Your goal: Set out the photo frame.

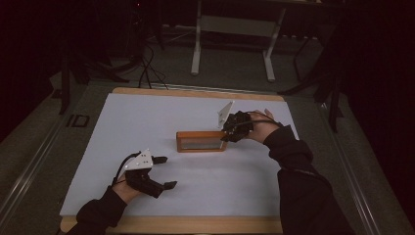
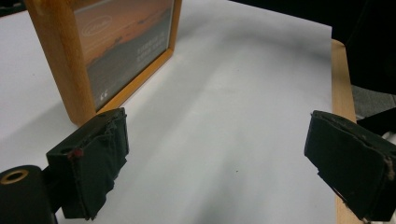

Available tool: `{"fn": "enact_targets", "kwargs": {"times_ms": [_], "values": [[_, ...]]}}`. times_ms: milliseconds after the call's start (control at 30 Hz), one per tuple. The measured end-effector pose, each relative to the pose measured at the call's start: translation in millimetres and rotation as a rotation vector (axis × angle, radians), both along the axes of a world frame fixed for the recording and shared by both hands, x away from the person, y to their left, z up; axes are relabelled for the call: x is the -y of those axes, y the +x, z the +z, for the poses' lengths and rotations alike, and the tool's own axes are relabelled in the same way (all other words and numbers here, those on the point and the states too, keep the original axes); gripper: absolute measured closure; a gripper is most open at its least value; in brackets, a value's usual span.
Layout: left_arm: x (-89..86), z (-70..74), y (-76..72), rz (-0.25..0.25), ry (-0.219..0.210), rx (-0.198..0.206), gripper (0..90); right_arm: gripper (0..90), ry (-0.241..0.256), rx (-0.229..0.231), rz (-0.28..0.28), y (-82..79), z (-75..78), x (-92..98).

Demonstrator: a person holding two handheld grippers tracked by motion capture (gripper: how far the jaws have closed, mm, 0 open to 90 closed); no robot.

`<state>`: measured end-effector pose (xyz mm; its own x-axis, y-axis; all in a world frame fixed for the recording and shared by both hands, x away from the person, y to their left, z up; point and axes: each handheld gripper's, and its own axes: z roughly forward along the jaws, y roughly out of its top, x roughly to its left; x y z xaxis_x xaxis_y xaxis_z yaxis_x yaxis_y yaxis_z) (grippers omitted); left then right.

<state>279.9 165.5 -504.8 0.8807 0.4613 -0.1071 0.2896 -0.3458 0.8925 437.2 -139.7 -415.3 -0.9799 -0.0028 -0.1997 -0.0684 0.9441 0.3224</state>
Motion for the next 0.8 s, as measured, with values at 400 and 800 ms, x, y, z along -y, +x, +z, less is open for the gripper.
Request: {"fn": "enact_targets", "kwargs": {"times_ms": [400,800], "values": [[1.2,-0.6,-0.3,-0.007,0.006,0.007,7.0,65.8,0.012,-0.060,-0.079,21.3,0.4,-3.9],[2.2,-2.4,-0.9,-0.012,0.012,0.012,7.0,62.5,0.038,-0.120,-0.145,43.2,-2.3,-4.9]]}}
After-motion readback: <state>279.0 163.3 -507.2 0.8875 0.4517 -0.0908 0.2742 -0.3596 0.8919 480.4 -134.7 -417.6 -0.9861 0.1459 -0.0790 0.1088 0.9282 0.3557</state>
